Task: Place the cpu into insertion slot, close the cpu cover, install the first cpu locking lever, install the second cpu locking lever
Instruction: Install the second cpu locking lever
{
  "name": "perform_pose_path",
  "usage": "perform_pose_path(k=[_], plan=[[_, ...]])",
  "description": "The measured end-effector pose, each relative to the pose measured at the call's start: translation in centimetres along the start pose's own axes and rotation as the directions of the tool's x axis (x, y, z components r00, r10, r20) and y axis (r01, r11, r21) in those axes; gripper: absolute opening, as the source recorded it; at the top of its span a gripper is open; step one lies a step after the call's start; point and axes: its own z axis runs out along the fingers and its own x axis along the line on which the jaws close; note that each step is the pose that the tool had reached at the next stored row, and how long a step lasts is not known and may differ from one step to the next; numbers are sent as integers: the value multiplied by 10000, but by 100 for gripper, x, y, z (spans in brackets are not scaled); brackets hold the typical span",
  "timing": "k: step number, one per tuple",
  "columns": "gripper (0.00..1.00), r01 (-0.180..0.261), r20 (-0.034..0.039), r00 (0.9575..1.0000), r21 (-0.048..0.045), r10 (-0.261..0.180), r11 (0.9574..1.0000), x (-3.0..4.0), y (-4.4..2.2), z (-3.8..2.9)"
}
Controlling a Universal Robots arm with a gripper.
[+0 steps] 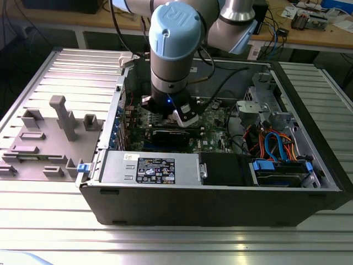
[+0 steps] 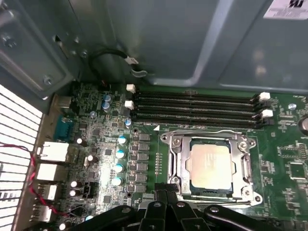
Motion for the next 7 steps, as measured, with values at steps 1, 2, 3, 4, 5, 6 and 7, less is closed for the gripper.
perform_pose_path(k=[1, 2, 3, 4, 5, 6, 7], plan=[[11, 0, -1, 10000, 0, 0, 10000, 0, 7, -20], [11, -1, -1, 10000, -1, 1, 10000, 0, 8, -23], [11, -1, -2, 10000, -2, 1, 10000, 0, 8, -22], [11, -1, -3, 10000, -2, 1, 10000, 0, 8, -23], [11, -1, -3, 10000, -2, 1, 10000, 0, 8, -23], [11, 0, -3, 10000, -3, 0, 10000, 0, 8, -23], [11, -1, -3, 10000, -3, 1, 10000, 0, 8, -23]])
